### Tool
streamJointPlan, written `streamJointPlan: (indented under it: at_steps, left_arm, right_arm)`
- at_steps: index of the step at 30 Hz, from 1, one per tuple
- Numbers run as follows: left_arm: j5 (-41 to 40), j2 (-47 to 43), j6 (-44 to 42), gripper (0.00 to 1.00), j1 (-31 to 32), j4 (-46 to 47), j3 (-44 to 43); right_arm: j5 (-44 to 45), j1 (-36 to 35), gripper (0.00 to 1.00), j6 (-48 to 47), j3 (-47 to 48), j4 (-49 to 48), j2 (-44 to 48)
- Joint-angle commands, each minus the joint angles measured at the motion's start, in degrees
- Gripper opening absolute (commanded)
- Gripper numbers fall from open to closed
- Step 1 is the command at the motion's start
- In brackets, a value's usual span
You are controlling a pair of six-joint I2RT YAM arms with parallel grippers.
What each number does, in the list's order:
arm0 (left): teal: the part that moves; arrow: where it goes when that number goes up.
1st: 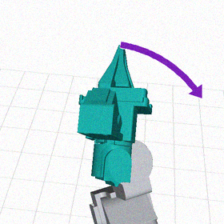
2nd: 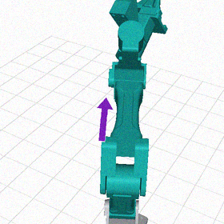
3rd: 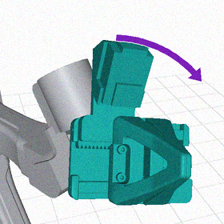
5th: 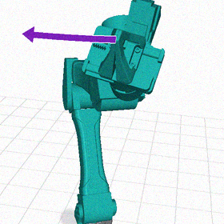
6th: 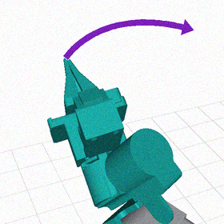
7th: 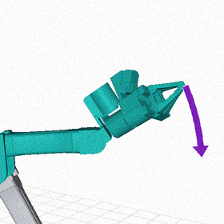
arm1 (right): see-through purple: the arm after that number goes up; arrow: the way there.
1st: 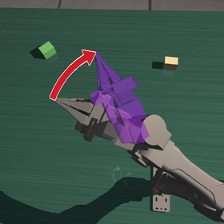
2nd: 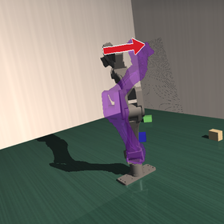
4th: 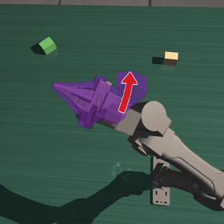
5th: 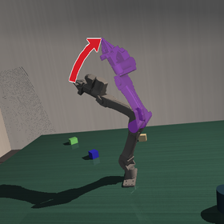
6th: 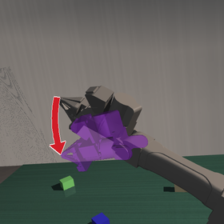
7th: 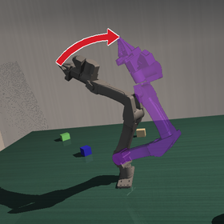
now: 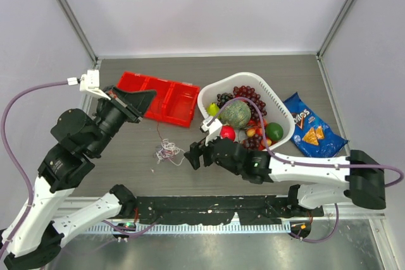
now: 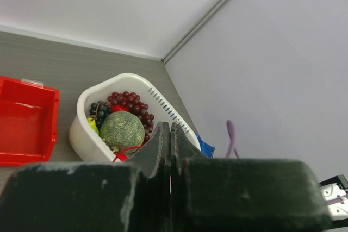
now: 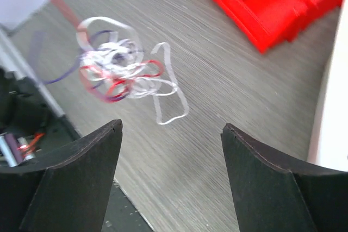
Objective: Untangle the cables
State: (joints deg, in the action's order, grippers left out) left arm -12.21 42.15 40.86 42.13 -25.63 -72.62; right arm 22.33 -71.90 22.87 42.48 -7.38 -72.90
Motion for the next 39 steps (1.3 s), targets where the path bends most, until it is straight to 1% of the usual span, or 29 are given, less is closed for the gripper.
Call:
streamJointPlan:
  at_steps: [1,2,4,8,9,13,17,19,20,22,25,27,29,32,33,35,38,39]
  left_arm:
    - [-2.91,0.21,2.73,0.00,-0.03,0.23,-0.07]
    - [-2.65,0.13,2.99,0.00,-0.03,0.23,-0.07]
    - [-2.56,-0.14,3.70,0.00,-0.03,0.23,0.02]
    - [-3.44,-0.84,5.01,0.00,-0.03,0.49,0.37]
    - [-3.61,-0.84,5.19,0.00,-0.03,0.23,0.29]
    - [-2.56,-0.58,6.25,0.00,-0.03,0.23,-0.50]
    - [-1.07,-0.75,7.39,0.00,-0.03,1.89,-0.42]
    - [-0.45,-0.58,7.74,0.00,-0.03,2.86,-0.50]
    - [-0.54,-0.40,7.83,0.00,-0.03,2.78,-1.11]
    - [-0.62,0.38,7.13,0.00,-0.03,2.60,-2.87]
    - [-0.36,2.66,3.89,0.00,-0.03,1.99,-7.61]
    - [-2.02,4.77,0.99,0.00,-0.03,0.67,-12.09]
    - [-4.48,6.53,-1.91,0.00,0.06,-0.12,-16.83]
    - [-6.86,9.96,-6.57,0.00,-0.03,-0.65,-22.55]
    - [-7.47,10.93,-7.72,0.00,-0.03,-1.17,-24.48]
    - [-7.92,13.30,-9.83,0.00,-0.03,-2.32,-27.83]
    - [-8.01,14.62,-11.06,0.00,-0.03,-2.41,-30.56]
    - [-8.01,14.71,-11.24,0.00,-0.03,-2.06,-31.17]
  right_arm:
    - [-11.50,-0.35,0.79,-9.50,2.35,-3.95,4.61]
    - [-13.34,-0.43,0.79,-9.69,3.04,-6.31,4.53]
    - [-14.24,-0.61,0.78,-9.69,5.50,-8.26,3.04]
    - [-12.75,-0.87,0.71,-9.51,12.62,-10.28,-2.76]
    - [-11.79,-1.05,0.70,-9.51,14.46,-10.72,-4.77]
    - [-7.14,-1.84,0.69,-9.08,16.49,-15.56,-9.61]
    - [-0.20,-1.84,0.66,-8.02,15.97,-21.70,-14.27]
    - [0.26,-1.84,0.59,-7.93,15.53,-24.61,-17.16]
    - [0.00,-1.84,0.54,-7.41,15.09,-25.92,-18.66]
    - [-0.09,-1.93,0.48,-5.66,13.08,-27.42,-21.04]
    - [2.19,-1.84,0.45,-2.93,6.33,-31.98,-23.86]
    - [3.07,-1.93,0.42,-2.22,4.03,-31.48,-26.32]
    - [4.56,-1.93,0.42,-0.99,2.01,-30.60,-28.08]
    - [6.67,-1.93,0.45,-0.02,-1.43,-31.47,-27.47]
    - [7.20,-1.93,0.48,-0.02,-2.39,-31.38,-27.12]
    - [9.04,-1.84,0.51,-0.20,-2.75,-29.64,-26.24]
    - [10.98,-1.84,0.54,-1.16,-2.75,-27.96,-25.97]
    - [11.16,-1.75,0.58,-1.08,-2.93,-27.78,-26.06]
